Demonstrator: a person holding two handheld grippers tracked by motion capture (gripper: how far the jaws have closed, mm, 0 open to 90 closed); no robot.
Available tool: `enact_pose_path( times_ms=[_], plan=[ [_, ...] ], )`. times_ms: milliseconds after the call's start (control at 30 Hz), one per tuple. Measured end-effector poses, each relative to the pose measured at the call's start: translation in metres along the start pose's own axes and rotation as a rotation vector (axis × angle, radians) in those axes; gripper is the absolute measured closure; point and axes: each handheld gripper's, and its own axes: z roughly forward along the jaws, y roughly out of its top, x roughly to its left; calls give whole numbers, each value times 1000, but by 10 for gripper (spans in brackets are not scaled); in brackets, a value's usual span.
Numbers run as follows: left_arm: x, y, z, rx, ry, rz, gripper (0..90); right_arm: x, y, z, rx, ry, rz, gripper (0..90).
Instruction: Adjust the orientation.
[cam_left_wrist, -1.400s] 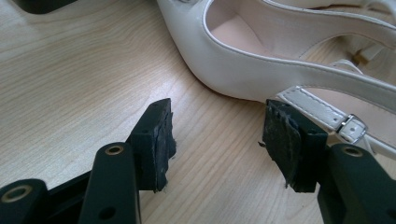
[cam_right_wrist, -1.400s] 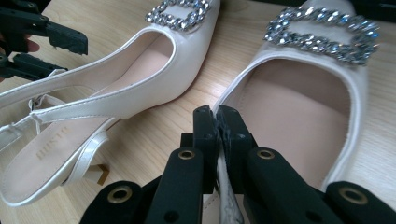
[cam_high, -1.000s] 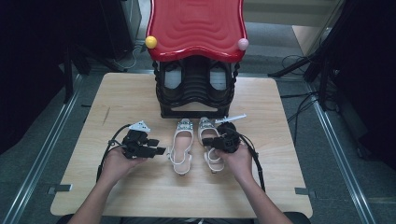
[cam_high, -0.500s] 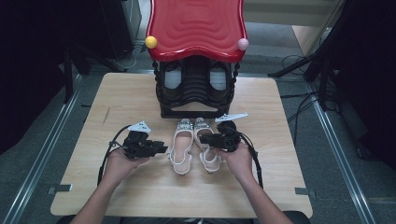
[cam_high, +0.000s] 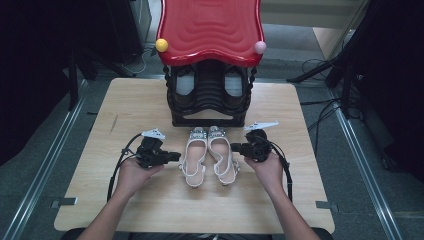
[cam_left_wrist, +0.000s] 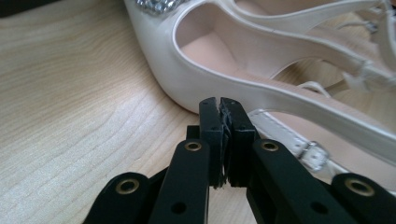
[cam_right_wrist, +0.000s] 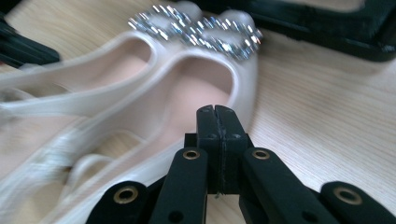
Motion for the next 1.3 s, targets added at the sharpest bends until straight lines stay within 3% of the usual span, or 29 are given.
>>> enact_pose_path(
  times_ms=[133, 333, 533, 667, 933, 1300],
  plan=[
    [1, 0, 7, 18, 2, 3, 884, -7, -3, 9, 21, -37, 2, 900],
    [1, 2, 18, 45, -2, -6, 875, -10, -8, 20, 62, -54, 11, 900],
    [1, 2, 19, 44, -9, -13, 891, -11, -9, 21, 52, -39, 36, 900],
    [-4, 2, 22, 54, -22, 3, 892, -12, -9, 22, 50, -24, 51, 900],
    [-15, 2, 27, 61, -34, 28, 893, -9, -8, 23, 48, -29, 52, 900],
    [-17, 2, 30, 69, -57, 14, 900, -11, -8, 24, 46, -29, 48, 900]
  ],
)
